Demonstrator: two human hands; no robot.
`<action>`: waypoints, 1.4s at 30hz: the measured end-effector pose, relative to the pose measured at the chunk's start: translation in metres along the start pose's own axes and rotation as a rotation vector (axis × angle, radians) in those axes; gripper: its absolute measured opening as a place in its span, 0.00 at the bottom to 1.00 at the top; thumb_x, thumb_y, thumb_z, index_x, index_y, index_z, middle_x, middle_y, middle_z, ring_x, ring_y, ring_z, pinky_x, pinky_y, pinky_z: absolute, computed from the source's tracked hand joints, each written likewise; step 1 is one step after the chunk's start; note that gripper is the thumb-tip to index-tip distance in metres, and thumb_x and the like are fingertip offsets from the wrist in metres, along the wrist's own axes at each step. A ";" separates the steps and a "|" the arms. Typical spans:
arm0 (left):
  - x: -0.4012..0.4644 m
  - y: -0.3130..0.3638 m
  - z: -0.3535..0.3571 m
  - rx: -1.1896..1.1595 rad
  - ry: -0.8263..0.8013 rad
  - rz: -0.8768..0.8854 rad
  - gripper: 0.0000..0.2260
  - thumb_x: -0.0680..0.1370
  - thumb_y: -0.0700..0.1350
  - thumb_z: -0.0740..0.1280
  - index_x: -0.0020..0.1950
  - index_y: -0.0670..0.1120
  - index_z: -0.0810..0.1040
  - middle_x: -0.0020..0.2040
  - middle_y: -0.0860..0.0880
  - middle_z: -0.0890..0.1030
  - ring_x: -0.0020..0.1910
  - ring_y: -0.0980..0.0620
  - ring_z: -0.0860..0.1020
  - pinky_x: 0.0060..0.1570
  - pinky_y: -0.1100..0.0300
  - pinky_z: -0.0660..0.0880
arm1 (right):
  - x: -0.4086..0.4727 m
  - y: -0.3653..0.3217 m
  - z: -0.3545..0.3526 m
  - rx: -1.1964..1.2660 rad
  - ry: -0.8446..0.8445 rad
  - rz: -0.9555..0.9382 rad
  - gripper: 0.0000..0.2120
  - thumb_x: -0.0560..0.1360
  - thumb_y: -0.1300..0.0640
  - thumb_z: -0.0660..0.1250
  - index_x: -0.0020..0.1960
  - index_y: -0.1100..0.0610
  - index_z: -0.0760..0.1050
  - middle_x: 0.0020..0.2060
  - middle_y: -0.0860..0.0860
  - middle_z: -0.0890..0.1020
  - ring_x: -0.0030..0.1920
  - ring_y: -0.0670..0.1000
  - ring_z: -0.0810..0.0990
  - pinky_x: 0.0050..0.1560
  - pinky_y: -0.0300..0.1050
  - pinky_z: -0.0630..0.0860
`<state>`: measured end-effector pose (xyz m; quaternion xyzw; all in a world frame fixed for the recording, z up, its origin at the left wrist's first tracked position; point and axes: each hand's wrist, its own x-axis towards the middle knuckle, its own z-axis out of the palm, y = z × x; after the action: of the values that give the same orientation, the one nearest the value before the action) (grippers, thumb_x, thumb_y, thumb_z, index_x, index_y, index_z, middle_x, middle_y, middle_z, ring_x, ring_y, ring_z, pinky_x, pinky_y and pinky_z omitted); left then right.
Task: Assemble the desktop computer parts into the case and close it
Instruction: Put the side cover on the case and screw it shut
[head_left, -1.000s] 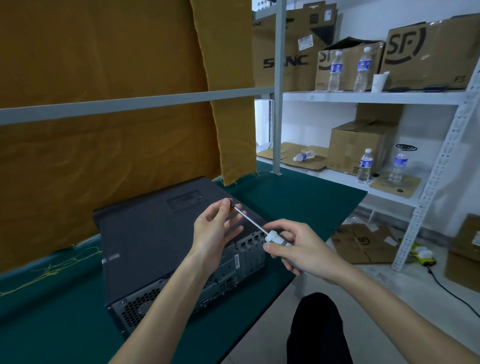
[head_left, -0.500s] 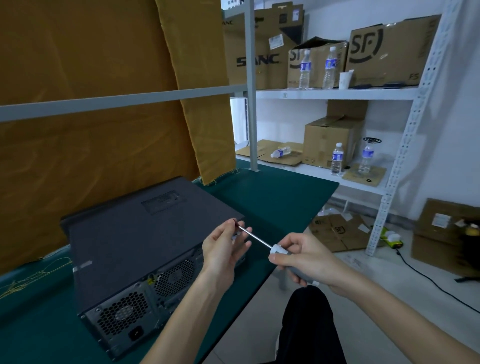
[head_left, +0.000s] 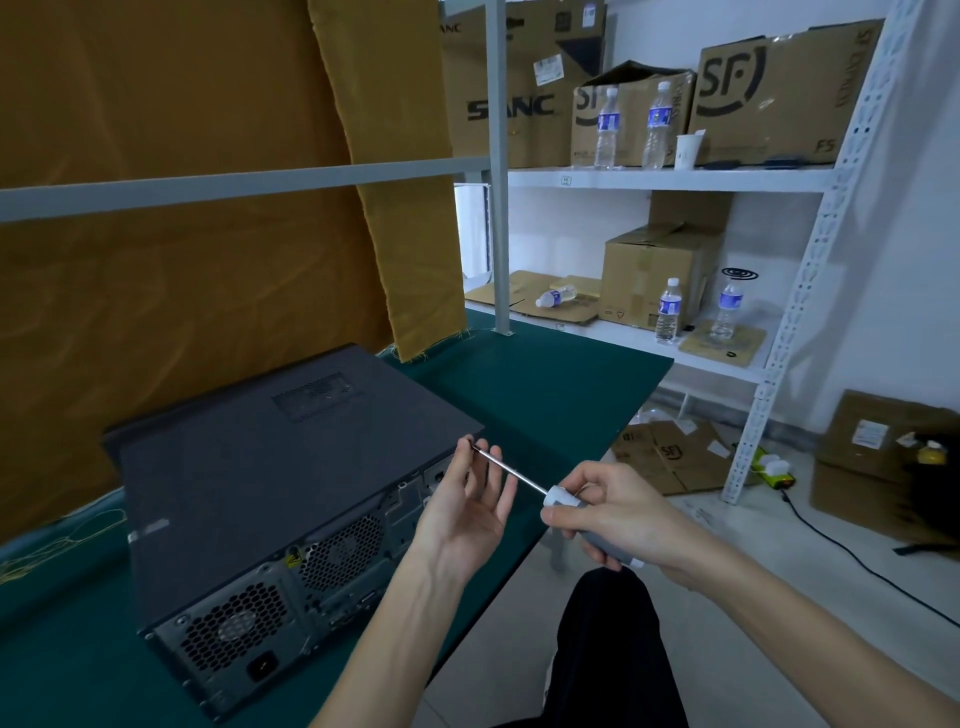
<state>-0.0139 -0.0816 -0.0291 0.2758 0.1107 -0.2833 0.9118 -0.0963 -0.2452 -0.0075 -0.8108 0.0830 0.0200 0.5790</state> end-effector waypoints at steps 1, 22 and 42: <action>0.000 0.000 0.000 -0.024 -0.001 -0.002 0.04 0.79 0.48 0.72 0.47 0.49 0.84 0.48 0.53 0.86 0.45 0.57 0.86 0.47 0.56 0.80 | 0.000 0.000 0.001 -0.005 -0.002 0.002 0.15 0.75 0.56 0.76 0.54 0.62 0.76 0.35 0.55 0.82 0.25 0.51 0.73 0.25 0.42 0.67; 0.003 -0.007 -0.007 -0.102 -0.057 0.062 0.09 0.79 0.43 0.71 0.58 0.43 0.81 0.54 0.49 0.86 0.53 0.53 0.86 0.43 0.55 0.84 | -0.001 0.002 0.006 0.011 0.023 -0.004 0.13 0.75 0.57 0.76 0.53 0.63 0.76 0.34 0.53 0.82 0.25 0.51 0.73 0.24 0.41 0.67; 0.019 0.010 -0.032 0.229 -0.093 0.155 0.06 0.79 0.38 0.70 0.54 0.37 0.80 0.55 0.38 0.84 0.57 0.43 0.84 0.45 0.59 0.82 | 0.002 0.008 -0.013 0.016 -0.054 0.070 0.13 0.74 0.54 0.78 0.51 0.62 0.81 0.35 0.56 0.83 0.29 0.55 0.81 0.21 0.40 0.68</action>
<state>0.0058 -0.0649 -0.0580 0.3725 0.0138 -0.2351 0.8977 -0.0969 -0.2604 -0.0109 -0.8019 0.0955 0.0615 0.5866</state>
